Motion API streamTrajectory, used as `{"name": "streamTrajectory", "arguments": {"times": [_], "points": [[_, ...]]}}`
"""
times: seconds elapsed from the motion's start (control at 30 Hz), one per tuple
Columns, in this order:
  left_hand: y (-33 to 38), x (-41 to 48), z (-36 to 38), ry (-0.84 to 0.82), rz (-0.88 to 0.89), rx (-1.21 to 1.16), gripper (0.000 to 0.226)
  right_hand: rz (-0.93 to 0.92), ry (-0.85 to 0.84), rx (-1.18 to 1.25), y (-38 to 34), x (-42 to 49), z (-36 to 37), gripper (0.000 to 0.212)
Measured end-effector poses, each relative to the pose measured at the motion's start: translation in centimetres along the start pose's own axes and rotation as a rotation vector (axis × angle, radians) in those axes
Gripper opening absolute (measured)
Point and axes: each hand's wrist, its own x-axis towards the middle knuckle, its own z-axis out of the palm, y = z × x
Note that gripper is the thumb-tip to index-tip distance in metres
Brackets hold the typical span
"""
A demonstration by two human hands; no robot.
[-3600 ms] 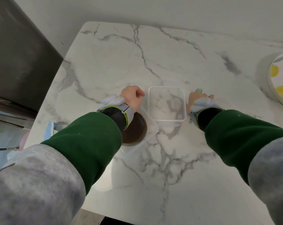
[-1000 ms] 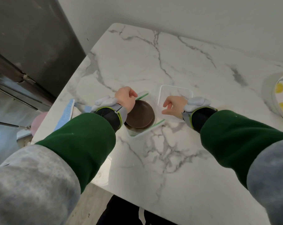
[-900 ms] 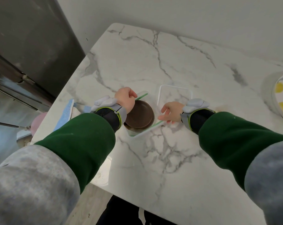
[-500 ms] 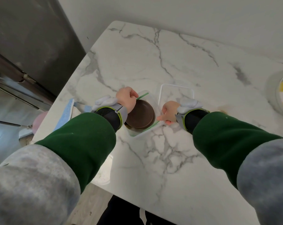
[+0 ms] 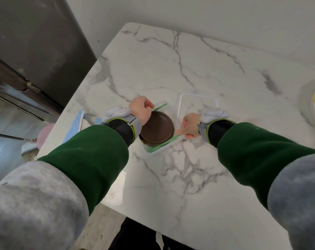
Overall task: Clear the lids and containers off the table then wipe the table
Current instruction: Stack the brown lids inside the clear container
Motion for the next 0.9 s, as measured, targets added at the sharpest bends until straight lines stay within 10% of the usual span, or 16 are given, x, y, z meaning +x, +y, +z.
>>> {"name": "streamTrajectory", "arguments": {"times": [0.3, 0.6, 0.9], "points": [[0.3, -0.1, 0.0, -0.009, 0.023, 0.021, 0.034, 0.005, 0.119, 0.368, 1.6, 0.8, 0.1, 0.029], [1.5, 0.5, 1.5, -0.044, 0.066, 0.056, 0.032, 0.195, 0.410, 0.181, 6.2, 2.2, 0.2, 0.008], [4.5, 2.1, 4.6, -0.095, 0.149, 0.131, 0.034, 0.304, 0.434, 0.275, 9.0, 3.4, 0.3, 0.043]]}}
